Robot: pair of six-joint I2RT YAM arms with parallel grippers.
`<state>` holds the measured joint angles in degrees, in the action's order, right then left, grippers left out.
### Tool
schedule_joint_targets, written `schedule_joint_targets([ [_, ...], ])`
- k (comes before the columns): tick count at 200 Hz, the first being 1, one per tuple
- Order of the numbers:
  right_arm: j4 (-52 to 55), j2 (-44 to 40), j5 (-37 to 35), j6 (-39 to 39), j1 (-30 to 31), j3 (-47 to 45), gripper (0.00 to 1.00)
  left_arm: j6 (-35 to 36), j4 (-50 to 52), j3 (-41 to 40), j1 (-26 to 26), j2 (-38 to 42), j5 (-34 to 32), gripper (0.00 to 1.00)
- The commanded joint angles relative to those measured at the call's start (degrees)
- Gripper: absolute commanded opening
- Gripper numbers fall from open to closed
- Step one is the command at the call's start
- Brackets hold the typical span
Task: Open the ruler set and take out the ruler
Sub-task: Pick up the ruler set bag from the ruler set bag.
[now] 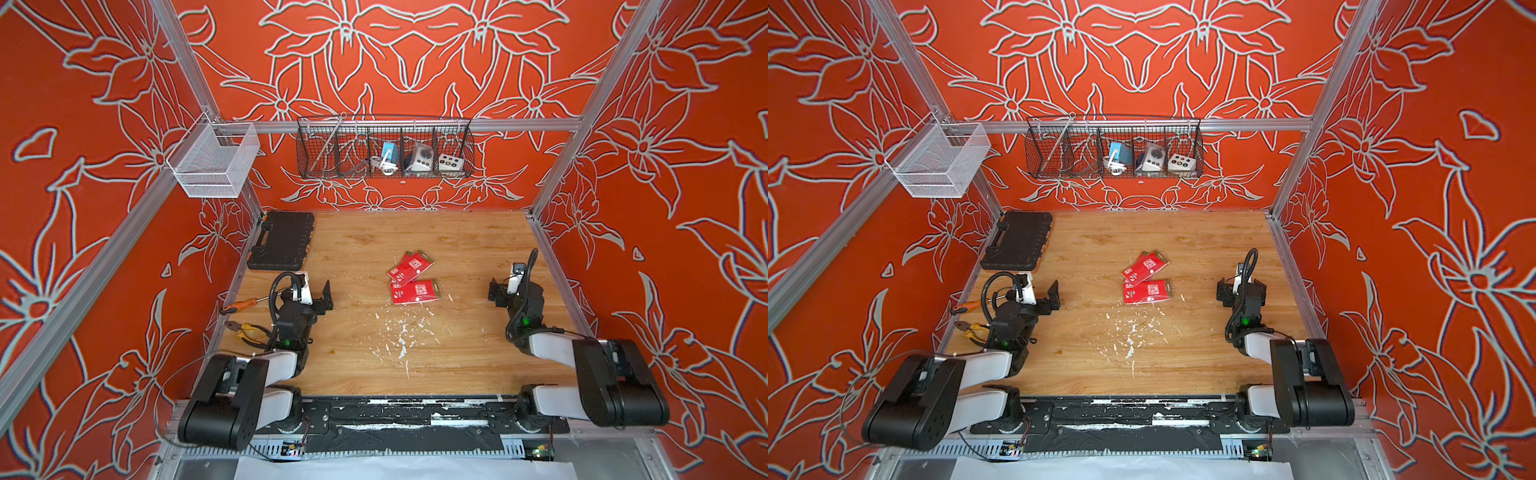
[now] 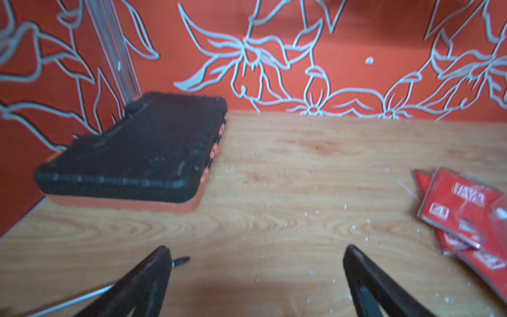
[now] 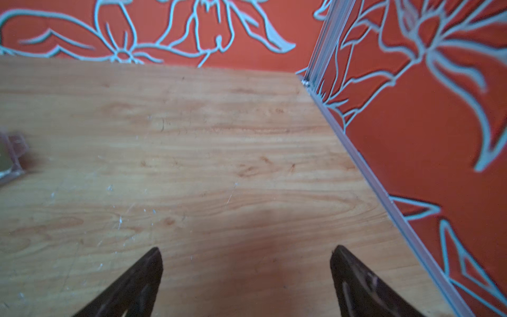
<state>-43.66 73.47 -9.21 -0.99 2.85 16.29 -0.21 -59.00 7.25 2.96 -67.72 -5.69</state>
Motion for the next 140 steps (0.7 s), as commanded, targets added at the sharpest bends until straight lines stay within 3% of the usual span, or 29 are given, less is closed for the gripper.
schedule_joint_targets([
  [1,6.64,-7.95,-2.54,-0.71,-0.44,0.63,0.97,-2.15,5.42,1.85,0.26,6.34,-2.90,0.98],
  [41,25.08,-17.68,0.06,-7.75,-0.40,6.44,0.97,-3.87,12.73,7.30,2.88,9.29,-1.95,0.98],
  [83,38.02,-15.89,8.16,-15.27,-0.39,12.62,0.97,-5.94,17.38,13.84,5.22,6.38,5.53,0.98],
  [140,44.85,-14.72,21.48,-26.05,-0.30,15.76,0.97,-3.92,26.96,27.35,12.32,-3.55,13.07,0.98],
])
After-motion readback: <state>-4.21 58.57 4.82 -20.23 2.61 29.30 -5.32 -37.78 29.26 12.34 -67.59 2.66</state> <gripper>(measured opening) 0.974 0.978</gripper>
